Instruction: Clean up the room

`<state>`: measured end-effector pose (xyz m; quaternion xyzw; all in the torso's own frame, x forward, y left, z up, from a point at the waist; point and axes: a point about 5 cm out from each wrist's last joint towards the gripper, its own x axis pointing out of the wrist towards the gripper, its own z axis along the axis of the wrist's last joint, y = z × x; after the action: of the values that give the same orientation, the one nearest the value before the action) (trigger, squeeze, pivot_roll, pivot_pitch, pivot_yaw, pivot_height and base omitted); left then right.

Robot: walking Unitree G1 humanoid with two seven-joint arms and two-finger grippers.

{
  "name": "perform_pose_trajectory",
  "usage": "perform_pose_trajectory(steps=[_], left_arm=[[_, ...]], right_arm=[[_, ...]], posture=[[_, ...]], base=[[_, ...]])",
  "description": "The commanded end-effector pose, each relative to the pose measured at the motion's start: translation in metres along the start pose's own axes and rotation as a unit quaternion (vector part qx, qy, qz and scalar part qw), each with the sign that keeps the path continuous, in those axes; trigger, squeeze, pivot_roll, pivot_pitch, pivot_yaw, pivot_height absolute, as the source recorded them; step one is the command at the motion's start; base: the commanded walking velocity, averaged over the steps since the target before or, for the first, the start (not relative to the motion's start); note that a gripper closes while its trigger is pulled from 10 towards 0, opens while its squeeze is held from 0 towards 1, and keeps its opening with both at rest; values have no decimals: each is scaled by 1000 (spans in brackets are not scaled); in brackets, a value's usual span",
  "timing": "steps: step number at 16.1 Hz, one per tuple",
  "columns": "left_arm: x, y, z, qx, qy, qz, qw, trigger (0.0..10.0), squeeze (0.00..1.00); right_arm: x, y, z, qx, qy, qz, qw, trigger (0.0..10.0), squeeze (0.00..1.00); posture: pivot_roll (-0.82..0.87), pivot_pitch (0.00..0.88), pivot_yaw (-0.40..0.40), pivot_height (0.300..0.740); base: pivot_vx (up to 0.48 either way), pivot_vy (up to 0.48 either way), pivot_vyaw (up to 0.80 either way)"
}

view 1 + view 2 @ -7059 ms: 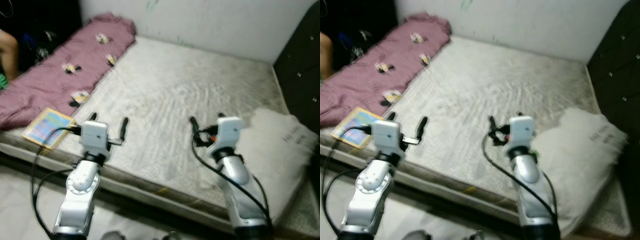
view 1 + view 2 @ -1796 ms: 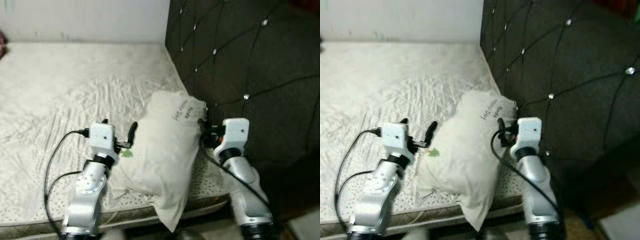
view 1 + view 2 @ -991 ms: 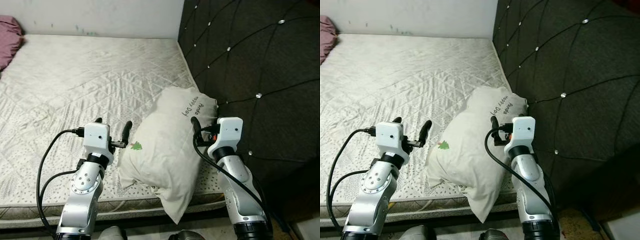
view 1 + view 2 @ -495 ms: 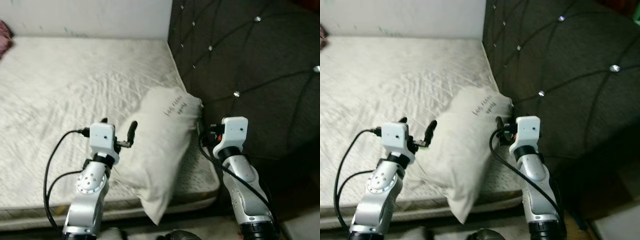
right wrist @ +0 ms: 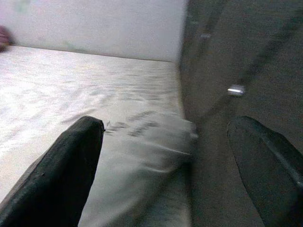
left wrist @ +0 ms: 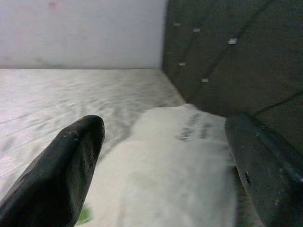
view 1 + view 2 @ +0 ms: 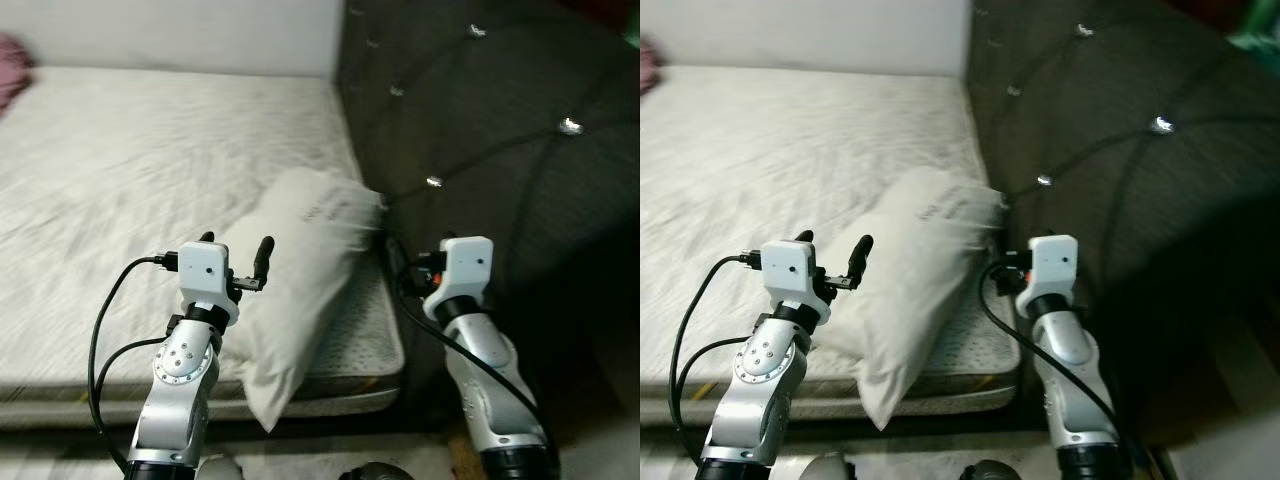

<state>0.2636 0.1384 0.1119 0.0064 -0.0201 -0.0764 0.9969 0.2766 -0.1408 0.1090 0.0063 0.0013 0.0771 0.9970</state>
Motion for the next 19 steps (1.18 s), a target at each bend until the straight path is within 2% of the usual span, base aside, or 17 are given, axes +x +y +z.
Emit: perform_pose_trajectory(steps=[1, 9, 17, 19], left_arm=[[-1, 5, 2, 10, -4, 8, 1000, 10000, 0], [-4, 8, 1, 10, -3, 8, 1000, 10000, 0], [-3, 10, 2, 11, -10, 23, 1000, 10000, 0], [-4, 15, 0, 8, -6, 39, 999, 10000, 0]], right_arm=[[1, 3, 6, 3, -12, 4, 1000, 10000, 0], [1, 3, 3, 15, -7, -1, 1000, 10000, 0], [3, 4, 4, 17, -10, 5, 1000, 10000, 0], [3, 3, 4, 17, -8, 3, 1000, 10000, 0]], posture=[[-20, 46, -68, 740], [-12, 50, -66, 740], [-9, 40, -71, 657], [-9, 40, -71, 657]], base=[[0, 0, 0], [0, 0, 0], [0, 0, 0], [0, 0, 0]])
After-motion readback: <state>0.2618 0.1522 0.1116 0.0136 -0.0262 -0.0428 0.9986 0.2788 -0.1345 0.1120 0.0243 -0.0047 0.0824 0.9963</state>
